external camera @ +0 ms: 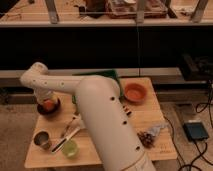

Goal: Place apple in metal cup

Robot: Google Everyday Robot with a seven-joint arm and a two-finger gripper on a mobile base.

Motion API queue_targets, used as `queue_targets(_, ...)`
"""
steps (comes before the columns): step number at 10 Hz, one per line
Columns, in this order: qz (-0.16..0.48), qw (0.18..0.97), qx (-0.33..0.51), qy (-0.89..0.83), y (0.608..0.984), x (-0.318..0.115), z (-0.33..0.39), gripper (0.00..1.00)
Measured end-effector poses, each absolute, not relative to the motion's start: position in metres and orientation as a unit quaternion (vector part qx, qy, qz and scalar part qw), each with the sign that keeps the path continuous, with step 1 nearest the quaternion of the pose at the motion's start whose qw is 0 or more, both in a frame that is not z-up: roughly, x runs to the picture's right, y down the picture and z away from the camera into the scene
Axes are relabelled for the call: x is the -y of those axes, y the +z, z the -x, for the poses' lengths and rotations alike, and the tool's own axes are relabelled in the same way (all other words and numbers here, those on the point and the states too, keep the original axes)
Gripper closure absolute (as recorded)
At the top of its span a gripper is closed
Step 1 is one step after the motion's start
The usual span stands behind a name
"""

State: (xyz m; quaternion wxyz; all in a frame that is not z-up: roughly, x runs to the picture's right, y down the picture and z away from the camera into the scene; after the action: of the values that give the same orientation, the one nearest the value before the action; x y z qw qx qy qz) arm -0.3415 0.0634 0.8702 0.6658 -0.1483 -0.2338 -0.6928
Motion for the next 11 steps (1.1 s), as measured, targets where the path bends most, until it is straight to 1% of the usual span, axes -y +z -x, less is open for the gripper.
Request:
queue_targets(6, 0.153, 0.662, 0.235, -0.695, 0.883, -0.07, 0.343, 0.42)
queue_targets(11, 0.174, 0.659, 0.239, -0.692, 0.903, -0.083, 0.342, 0.42)
